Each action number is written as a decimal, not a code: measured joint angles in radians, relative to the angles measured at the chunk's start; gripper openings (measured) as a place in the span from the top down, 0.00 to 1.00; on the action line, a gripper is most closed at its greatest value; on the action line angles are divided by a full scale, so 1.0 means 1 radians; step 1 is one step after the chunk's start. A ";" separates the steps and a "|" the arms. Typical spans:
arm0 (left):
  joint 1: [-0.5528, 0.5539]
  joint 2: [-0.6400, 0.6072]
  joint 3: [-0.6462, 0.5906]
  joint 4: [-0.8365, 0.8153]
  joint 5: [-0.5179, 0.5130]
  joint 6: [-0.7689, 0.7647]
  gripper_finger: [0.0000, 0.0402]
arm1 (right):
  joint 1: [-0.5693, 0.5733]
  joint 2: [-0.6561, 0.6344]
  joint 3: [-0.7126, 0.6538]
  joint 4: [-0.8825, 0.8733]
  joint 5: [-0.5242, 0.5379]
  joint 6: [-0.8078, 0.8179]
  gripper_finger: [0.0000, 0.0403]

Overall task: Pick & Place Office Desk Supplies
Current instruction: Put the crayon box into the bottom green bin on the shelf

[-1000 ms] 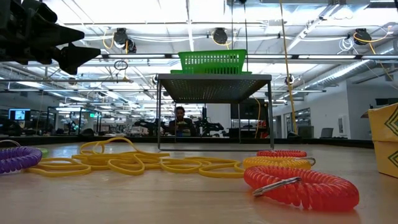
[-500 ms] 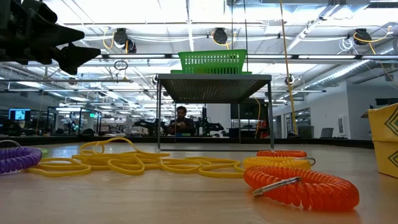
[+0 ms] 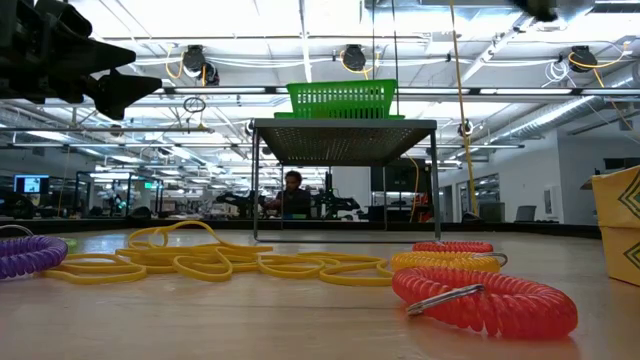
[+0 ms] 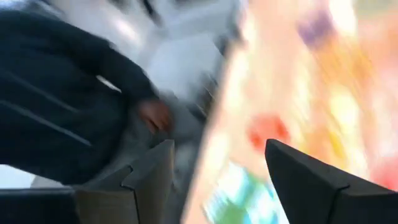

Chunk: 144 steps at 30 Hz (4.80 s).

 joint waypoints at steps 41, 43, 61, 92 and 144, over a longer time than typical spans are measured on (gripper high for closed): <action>0.000 0.000 0.000 0.000 0.000 0.000 0.23 | -0.130 0.139 -0.459 0.511 -0.395 0.477 0.48; 0.000 0.000 0.000 0.000 0.000 0.000 0.23 | -0.130 0.139 -0.459 0.511 -0.391 0.477 0.50; 0.000 0.000 0.000 0.000 0.000 0.000 0.23 | -0.131 0.139 -0.459 0.510 -0.365 0.471 0.77; 0.000 0.000 0.000 0.000 0.000 0.000 0.23 | -0.135 0.117 -0.458 0.934 -0.334 0.101 1.00; 0.000 0.000 0.000 0.000 0.000 0.000 0.23 | -0.555 0.126 -0.157 0.838 0.443 -0.183 1.00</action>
